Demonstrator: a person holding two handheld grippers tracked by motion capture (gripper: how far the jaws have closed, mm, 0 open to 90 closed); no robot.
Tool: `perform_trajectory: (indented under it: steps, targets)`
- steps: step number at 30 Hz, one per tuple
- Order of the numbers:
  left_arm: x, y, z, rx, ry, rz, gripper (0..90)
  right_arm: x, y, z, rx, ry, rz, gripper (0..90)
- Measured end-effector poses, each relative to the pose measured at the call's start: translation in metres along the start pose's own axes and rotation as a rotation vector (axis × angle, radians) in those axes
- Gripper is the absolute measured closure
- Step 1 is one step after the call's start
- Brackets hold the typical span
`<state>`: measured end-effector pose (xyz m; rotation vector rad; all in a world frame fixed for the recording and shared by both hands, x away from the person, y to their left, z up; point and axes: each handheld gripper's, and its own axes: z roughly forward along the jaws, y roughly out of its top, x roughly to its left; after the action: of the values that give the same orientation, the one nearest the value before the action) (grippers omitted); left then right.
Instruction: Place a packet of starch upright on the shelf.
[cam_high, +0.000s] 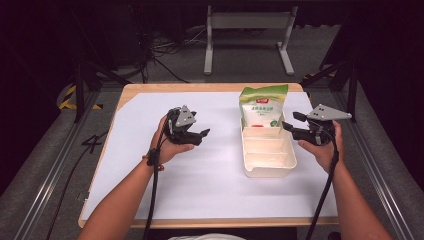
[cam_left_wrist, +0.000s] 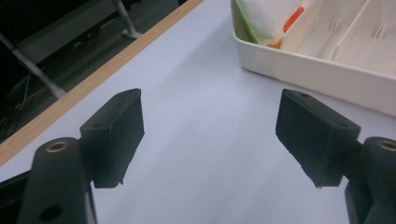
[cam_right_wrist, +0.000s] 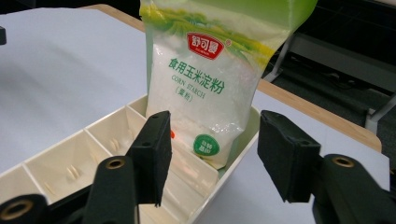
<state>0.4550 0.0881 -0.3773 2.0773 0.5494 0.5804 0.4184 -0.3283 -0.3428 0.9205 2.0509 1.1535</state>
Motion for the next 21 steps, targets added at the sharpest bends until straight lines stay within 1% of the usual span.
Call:
perform_trajectory:
  steps: [2, 6, 8, 9, 10, 12, 13, 16, 17, 18, 21]
  targets:
    - [-0.001, -0.003, -0.006, 0.0, -0.001, -0.005, 23.1, 0.001, -0.002, -0.002, 0.0, -0.001, -0.005, 42.1]
    - [-0.001, -0.01, -0.016, 0.005, -0.005, 0.002, 20.0, 0.003, -0.005, -0.008, -0.003, -0.004, -0.006, 36.9]
    - [-0.003, -0.014, -0.021, 0.022, 0.007, 0.008, 19.3, 0.003, -0.007, -0.01, 0.002, -0.006, -0.012, 33.3]
    - [-0.003, -0.016, -0.023, 0.024, 0.003, 0.015, 17.6, 0.004, -0.008, -0.011, 0.006, -0.011, -0.013, 31.6]
    - [-0.004, -0.018, -0.026, 0.029, -0.003, 0.024, 15.9, 0.005, -0.008, -0.012, 0.01, -0.014, -0.018, 31.3]
    - [-0.004, -0.021, -0.031, 0.029, -0.006, 0.029, 14.9, 0.006, -0.01, -0.015, 0.009, -0.009, -0.022, 30.5]
    - [-0.005, -0.023, -0.034, 0.025, -0.006, 0.021, 14.8, 0.006, -0.01, -0.016, 0.008, -0.009, -0.024, 30.3]
    - [-0.006, -0.029, -0.042, 0.025, 0.002, 0.023, 14.3, 0.008, -0.013, -0.021, 0.008, -0.009, -0.034, 29.7]
    - [-0.006, -0.031, -0.045, 0.023, 0.002, 0.019, 14.3, 0.008, -0.014, -0.023, 0.009, -0.009, -0.029, 29.2]
    - [-0.007, -0.033, -0.047, 0.023, 0.0, 0.011, 14.2, 0.008, -0.015, -0.025, 0.008, -0.012, -0.033, 28.9]
    - [-0.008, -0.04, -0.056, 0.025, 0.002, 0.01, 13.9, 0.01, -0.019, -0.031, 0.012, -0.014, -0.034, 28.2]
